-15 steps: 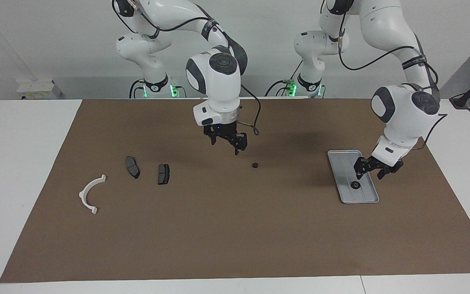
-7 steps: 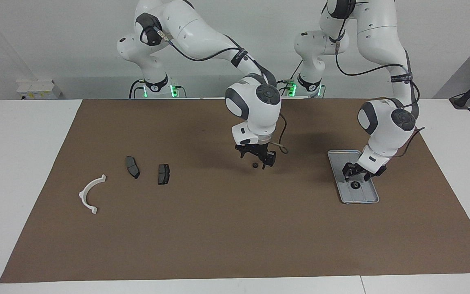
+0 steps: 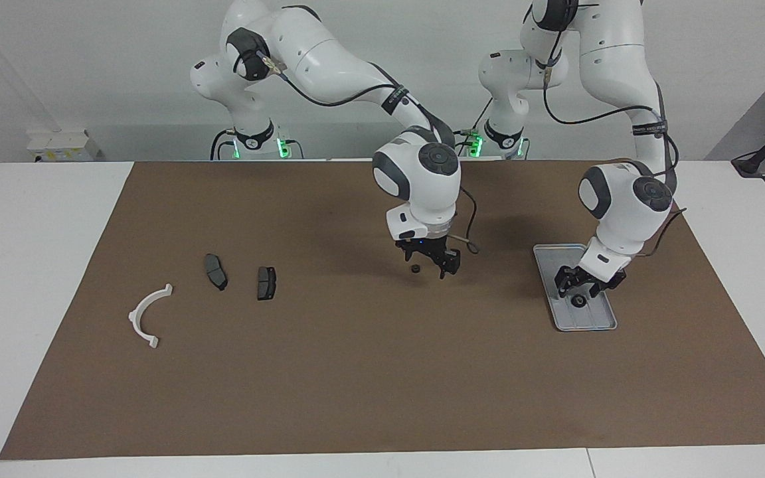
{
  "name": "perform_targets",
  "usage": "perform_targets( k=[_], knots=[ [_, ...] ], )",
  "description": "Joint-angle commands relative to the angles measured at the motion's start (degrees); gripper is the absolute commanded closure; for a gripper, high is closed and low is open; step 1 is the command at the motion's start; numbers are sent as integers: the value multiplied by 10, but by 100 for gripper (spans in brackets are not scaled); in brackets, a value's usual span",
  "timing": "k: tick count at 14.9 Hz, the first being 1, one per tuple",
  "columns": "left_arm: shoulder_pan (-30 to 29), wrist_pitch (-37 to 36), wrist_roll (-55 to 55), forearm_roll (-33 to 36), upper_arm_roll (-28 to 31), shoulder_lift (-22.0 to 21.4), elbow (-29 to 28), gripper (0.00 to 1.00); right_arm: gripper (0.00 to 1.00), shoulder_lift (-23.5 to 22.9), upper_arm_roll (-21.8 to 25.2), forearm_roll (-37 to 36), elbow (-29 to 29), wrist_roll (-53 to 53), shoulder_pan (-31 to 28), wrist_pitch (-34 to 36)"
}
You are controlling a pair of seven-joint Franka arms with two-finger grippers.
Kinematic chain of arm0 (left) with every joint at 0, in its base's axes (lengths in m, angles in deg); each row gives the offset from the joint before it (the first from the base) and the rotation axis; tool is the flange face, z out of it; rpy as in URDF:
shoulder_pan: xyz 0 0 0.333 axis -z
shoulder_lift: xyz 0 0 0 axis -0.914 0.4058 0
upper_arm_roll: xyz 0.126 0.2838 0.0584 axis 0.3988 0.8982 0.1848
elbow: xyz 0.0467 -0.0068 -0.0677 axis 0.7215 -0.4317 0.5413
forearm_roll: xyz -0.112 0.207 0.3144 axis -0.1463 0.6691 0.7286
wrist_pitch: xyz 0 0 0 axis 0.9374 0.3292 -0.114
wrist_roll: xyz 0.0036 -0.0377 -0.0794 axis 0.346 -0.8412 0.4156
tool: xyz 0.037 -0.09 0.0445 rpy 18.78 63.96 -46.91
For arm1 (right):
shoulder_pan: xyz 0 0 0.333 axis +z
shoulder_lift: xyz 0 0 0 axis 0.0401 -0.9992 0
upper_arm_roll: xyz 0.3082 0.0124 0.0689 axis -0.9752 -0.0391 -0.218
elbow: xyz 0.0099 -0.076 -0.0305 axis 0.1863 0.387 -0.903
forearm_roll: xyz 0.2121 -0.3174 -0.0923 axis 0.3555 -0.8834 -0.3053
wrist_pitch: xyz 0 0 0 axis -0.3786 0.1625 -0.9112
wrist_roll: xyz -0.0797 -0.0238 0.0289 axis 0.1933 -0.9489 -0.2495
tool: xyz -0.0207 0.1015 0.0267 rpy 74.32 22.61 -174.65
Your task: Place bearing gear from tray to pile
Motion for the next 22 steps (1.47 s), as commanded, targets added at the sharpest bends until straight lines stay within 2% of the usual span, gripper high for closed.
perform_targets(
  k=[1,7,9,11,14,15,20,22],
  knots=[
    [4,21,12,-15,2,4,-9,17,3,7,-1,10,35,-10,1,-15],
    [4,39,12,-15,2,9,-9,18,3,30,-2,9,91,-10,10,-35],
    [4,39,12,-15,2,9,-9,23,3,37,-2,8,107,-10,11,-46],
    [5,40,12,-15,2,9,-9,38,3,43,-1,5,125,-8,18,-51],
    [5,39,11,-15,2,9,-8,77,4,51,-1,1,153,-7,18,-80],
    [6,39,10,-15,2,9,-6,98,5,53,-1,0,158,-7,19,-82],
    [6,32,10,-15,2,10,7,100,13,54,-1,-3,159,-2,15,-82],
    [6,-2,10,-14,2,9,33,100,17,53,-1,-3,159,7,12,-87]
  ],
)
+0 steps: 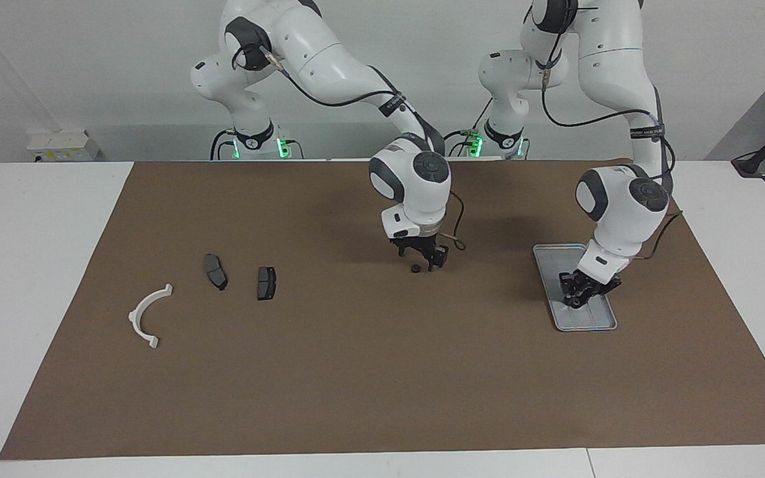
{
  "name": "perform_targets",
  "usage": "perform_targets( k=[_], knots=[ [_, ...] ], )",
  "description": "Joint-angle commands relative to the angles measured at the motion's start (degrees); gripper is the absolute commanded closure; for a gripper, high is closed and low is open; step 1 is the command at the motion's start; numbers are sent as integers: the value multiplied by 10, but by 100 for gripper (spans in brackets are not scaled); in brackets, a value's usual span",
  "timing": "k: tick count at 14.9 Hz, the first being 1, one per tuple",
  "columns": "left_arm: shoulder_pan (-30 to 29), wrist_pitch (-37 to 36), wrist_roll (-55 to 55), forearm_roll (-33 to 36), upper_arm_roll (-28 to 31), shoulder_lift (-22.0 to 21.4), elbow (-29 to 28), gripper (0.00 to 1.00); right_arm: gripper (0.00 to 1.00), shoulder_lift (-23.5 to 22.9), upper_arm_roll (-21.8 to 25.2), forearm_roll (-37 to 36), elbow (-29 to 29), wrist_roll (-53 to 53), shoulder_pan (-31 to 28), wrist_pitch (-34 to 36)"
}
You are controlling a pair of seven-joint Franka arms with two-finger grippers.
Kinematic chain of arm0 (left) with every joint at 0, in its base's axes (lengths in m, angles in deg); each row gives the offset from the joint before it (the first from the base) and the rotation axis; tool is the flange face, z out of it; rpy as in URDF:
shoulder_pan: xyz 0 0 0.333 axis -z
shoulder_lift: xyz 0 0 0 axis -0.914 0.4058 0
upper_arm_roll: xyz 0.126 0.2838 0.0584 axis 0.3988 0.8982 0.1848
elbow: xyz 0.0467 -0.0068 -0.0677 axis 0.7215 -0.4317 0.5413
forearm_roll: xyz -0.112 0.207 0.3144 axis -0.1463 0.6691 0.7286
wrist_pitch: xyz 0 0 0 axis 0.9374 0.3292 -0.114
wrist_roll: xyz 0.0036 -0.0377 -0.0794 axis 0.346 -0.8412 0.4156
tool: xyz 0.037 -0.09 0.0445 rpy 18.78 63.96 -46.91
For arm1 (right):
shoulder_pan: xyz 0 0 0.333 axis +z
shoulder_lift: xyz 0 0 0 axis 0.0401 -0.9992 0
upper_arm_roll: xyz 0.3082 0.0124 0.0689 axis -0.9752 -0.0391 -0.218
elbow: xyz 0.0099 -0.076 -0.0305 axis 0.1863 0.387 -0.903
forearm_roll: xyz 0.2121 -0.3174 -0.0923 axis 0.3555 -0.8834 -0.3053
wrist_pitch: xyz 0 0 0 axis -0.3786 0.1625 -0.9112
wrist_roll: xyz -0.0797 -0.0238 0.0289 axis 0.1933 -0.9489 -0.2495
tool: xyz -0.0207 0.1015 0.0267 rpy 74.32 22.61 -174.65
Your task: Place bearing gear from tray to pile
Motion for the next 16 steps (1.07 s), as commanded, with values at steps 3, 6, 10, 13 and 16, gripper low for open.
perform_targets(
  k=[3,6,10,13,16],
  knots=[
    [2,-137,12,-9,5,-4,102,100,19,17,-2,-5,32,7,-9,-43],
    [4,-194,7,-8,5,-14,145,100,24,17,0,-6,34,7,-10,-46],
    [31,-214,-61,-5,2,-28,151,100,43,18,-1,-10,40,7,-12,-47],
    [42,-216,-75,-4,3,-31,149,100,68,18,-1,-10,41,8,-14,-47],
    [42,-208,-77,8,3,-32,146,100,81,18,-1,-10,40,7,-14,-47]
  ],
)
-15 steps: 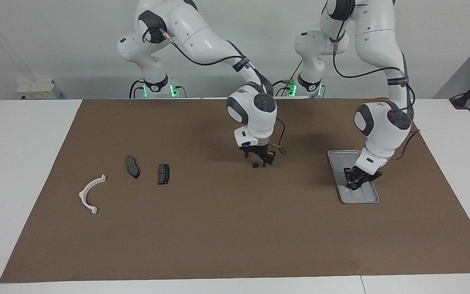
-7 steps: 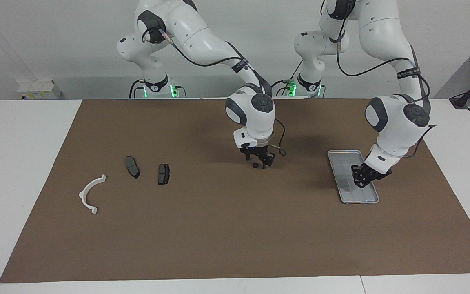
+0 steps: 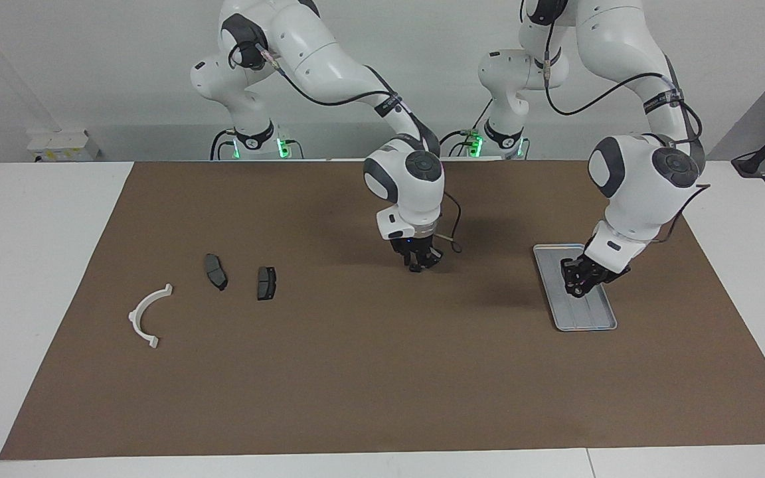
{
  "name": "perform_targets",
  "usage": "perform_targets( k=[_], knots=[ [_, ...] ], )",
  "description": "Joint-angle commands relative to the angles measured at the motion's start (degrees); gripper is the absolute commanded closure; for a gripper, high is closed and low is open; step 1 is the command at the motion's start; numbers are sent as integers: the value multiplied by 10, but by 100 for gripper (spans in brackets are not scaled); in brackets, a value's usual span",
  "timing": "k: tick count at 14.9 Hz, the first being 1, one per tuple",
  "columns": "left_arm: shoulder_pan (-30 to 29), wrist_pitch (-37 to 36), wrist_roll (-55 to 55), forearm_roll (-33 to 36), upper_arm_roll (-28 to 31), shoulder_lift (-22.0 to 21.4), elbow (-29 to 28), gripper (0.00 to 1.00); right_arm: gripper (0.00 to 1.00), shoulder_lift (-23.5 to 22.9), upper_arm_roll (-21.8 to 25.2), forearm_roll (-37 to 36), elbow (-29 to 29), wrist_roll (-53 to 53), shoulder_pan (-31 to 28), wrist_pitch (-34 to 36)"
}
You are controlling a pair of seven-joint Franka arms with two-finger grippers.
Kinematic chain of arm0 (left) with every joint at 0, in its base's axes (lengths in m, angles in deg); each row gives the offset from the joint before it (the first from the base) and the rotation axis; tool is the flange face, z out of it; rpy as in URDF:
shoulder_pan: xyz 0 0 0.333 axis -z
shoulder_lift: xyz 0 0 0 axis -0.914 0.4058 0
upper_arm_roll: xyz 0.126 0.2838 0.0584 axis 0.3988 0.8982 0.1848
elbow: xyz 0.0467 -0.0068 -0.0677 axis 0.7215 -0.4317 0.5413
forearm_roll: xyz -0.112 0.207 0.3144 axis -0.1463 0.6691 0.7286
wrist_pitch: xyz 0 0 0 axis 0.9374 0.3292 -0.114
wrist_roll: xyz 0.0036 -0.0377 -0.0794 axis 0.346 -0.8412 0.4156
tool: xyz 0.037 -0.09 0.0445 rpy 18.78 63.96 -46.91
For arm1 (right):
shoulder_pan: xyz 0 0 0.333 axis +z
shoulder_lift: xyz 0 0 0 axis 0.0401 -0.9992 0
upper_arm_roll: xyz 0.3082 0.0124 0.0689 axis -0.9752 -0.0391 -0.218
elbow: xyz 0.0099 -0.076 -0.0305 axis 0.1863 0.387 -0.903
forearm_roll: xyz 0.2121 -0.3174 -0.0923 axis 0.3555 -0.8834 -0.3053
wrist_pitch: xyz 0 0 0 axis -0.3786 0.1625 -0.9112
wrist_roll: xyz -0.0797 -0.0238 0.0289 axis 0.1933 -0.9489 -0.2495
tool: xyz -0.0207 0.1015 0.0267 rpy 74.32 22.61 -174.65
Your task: Place bearing gear from tray to pile
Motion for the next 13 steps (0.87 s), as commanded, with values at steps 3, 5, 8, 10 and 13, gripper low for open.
perform_targets(
  k=[3,5,8,10,13],
  knots=[
    [24,28,-36,14,8,-9,-22,100,100,4,-4,-7,18,7,-8,-17],
    [27,50,-59,23,8,-8,-33,100,100,4,-3,-7,14,7,-9,-8],
    [31,66,-64,23,8,-7,-46,100,100,3,0,-29,-19,9,-13,45],
    [36,70,-78,24,8,-7,-47,100,100,4,0,-37,-57,21,-24,95],
    [43,67,-97,24,8,-7,-46,100,100,38,0,-36,-70,98,-55,142]
  ],
)
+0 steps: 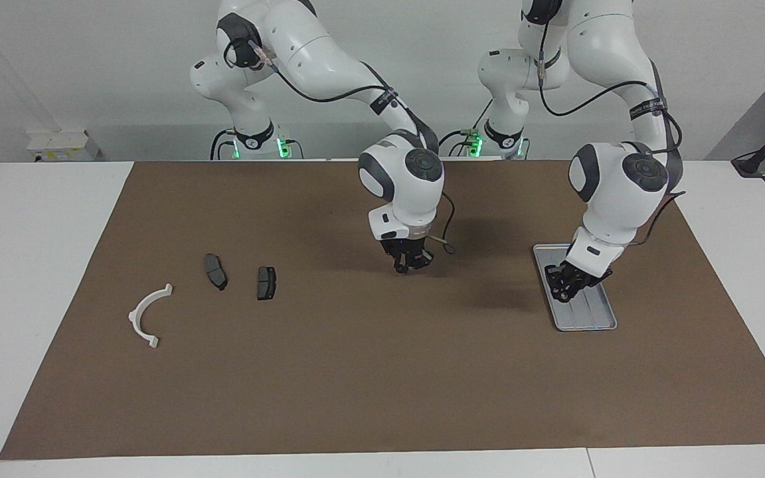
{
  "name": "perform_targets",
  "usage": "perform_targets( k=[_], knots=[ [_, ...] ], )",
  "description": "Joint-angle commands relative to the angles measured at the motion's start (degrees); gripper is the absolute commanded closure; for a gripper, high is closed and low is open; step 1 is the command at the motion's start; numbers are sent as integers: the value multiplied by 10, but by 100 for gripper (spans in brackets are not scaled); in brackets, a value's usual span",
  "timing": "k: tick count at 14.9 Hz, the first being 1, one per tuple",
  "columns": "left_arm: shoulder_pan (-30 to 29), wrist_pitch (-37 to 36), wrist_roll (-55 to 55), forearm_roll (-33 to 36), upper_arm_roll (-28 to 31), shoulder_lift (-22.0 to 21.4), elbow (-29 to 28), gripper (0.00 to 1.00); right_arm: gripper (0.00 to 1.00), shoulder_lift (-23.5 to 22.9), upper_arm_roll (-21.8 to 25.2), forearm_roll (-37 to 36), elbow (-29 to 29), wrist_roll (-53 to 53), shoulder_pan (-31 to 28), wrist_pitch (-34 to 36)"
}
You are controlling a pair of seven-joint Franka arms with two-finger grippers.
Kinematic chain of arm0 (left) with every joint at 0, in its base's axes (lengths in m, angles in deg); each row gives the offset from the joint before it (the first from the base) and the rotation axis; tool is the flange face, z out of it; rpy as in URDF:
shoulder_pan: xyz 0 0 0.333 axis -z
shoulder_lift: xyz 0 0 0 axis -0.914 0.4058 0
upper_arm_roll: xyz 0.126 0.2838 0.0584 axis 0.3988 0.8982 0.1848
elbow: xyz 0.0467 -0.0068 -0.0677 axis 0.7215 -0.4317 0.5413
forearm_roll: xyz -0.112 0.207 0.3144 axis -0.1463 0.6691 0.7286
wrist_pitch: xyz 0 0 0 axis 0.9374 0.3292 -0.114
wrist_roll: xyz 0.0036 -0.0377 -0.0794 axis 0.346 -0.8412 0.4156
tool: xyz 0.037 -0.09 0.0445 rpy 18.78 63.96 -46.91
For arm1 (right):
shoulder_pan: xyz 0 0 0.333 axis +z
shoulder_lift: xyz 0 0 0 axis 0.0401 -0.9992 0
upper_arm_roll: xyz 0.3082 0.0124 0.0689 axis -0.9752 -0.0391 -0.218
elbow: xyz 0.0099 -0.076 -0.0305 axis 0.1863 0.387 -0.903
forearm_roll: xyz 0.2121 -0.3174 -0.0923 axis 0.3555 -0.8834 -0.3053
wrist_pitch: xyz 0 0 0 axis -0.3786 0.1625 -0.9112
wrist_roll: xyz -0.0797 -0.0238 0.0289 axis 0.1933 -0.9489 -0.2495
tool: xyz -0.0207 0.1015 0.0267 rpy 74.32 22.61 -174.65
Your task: Place bearing gear from tray to pile
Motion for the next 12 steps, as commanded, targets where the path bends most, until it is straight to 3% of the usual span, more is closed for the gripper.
perform_targets(
  k=[1,6,12],
  knots=[
    [36,8,-58,11,8,-8,-11,100,100,45,-6,-5,-6,85,-44,51],
    [162,-34,-264,60,8,-10,-5,100,100,105,-5,-4,-7,317,-135,119],
    [294,-38,-429,58,5,0,-10,100,100,106,-6,0,6,578,-257,87]
  ],
)
